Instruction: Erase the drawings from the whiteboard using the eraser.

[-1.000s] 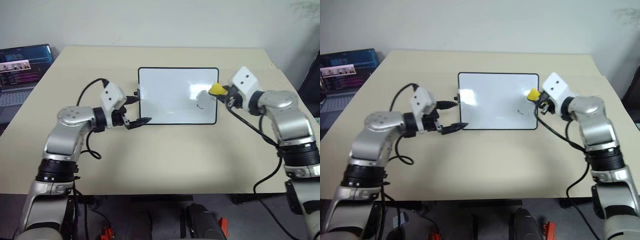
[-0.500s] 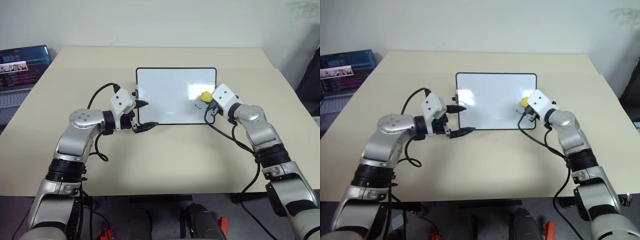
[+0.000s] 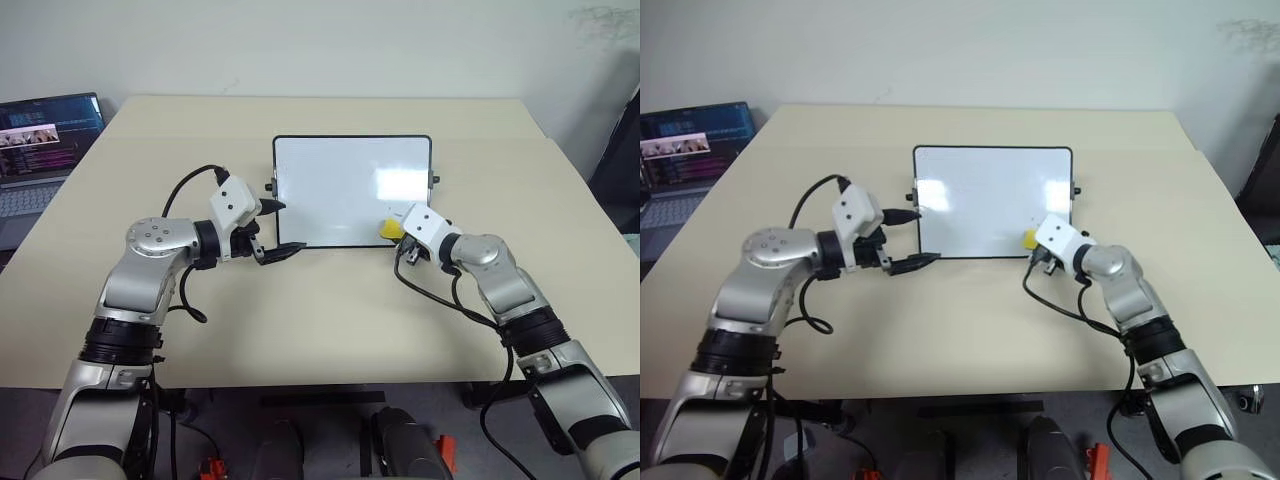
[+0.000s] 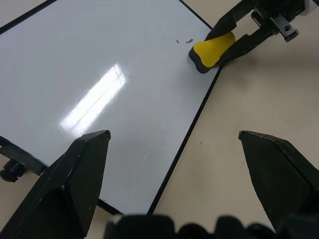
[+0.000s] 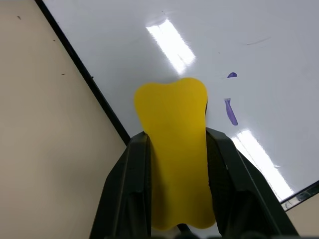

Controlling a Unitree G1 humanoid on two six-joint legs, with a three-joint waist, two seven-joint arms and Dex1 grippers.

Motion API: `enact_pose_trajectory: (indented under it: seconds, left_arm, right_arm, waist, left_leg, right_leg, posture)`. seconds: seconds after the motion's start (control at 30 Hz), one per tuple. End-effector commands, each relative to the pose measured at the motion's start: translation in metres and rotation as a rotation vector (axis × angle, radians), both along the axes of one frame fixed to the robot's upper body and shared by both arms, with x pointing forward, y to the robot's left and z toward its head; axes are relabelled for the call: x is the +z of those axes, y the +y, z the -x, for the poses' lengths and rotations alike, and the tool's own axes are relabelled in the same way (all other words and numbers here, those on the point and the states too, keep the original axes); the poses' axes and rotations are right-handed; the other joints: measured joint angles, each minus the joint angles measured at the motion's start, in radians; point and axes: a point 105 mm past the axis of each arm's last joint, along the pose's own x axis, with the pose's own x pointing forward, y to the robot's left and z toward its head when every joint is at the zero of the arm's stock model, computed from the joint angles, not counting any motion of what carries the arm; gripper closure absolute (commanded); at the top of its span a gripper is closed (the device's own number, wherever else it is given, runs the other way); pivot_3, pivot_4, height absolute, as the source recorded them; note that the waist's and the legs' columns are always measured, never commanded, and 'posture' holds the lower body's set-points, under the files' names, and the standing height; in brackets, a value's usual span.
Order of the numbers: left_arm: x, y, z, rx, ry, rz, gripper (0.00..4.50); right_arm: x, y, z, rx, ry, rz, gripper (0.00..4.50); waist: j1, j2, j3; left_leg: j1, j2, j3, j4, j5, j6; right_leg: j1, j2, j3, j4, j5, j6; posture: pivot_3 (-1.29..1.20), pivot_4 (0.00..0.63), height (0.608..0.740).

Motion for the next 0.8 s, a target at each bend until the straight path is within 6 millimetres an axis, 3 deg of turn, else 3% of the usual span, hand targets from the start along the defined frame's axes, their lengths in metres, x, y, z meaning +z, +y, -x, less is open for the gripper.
enact_pose_trajectory:
  seconds: [0.03,0.13,0.3,0.43,0.57,0.8]
  left_arm:
    - [0.015,0.001,-0.001,0.003,-0.065,0.01,0.0]
    - [0.015,-0.001,-0.002,-0.002,-0.066,0.015,0.0]
    - [0.016,-0.002,-0.002,-0.005,-0.067,0.016,0.0]
    - [0.017,-0.001,-0.003,-0.006,-0.068,0.016,0.0]
    - [0.017,-0.001,-0.003,-0.006,-0.067,0.015,0.0]
    - [0.018,0.0,-0.003,0.001,-0.071,0.013,0.0]
  right_arm:
    - [0.024,-0.033,-0.022,-0.171,-0.085,0.004,3.38]
    - [0.029,-0.05,-0.03,-0.264,-0.097,0.009,3.38]
    - [0.019,-0.049,-0.026,-0.248,-0.061,0.017,3.38]
    - [-0.015,-0.027,0.002,-0.072,0.098,0.067,3.38]
    - [-0.027,-0.021,0.018,-0.006,0.166,0.098,3.38]
    - [-0.005,-0.025,0.0,-0.073,0.071,0.086,3.38]
  waist:
    - [0.0,0.0,0.0]
    - [0.002,0.0,0.0]
    - [0.002,-0.001,-0.001]
    - [0.003,-0.002,-0.002]
    - [-0.003,-0.003,-0.002]
    - [-0.003,-0.003,-0.002]
  left_leg:
    - [0.0,0.0,0.0,0.0,0.0,0.0]
    - [0.0,0.0,0.0,0.0,0.001,0.001]
    - [0.0,0.0,0.0,0.0,0.001,0.001]
    - [0.0,0.0,0.0,0.0,0.001,0.001]
    - [0.0,0.0,0.0,0.0,0.001,0.001]
    - [0.001,0.0,0.001,0.0,0.001,0.001]
  right_leg:
    - [0.0,0.0,0.0,0.0,0.0,0.0]
    - [0.0,0.0,0.0,0.0,0.001,0.0]
    - [0.0,0.0,0.0,0.0,0.001,0.0]
    - [0.0,0.0,0.0,0.0,0.001,0.0]
    - [0.001,0.0,0.0,0.0,0.001,0.0]
    - [0.001,0.0,0.001,0.0,0.001,0.0]
  posture:
    - [0.0,0.15,0.74]
    - [0.0,0.15,0.74]
    - [0.0,0.15,0.74]
    - [0.0,0.15,0.74]
    - [0.0,0.15,0.74]
    - [0.0,0.15,0.74]
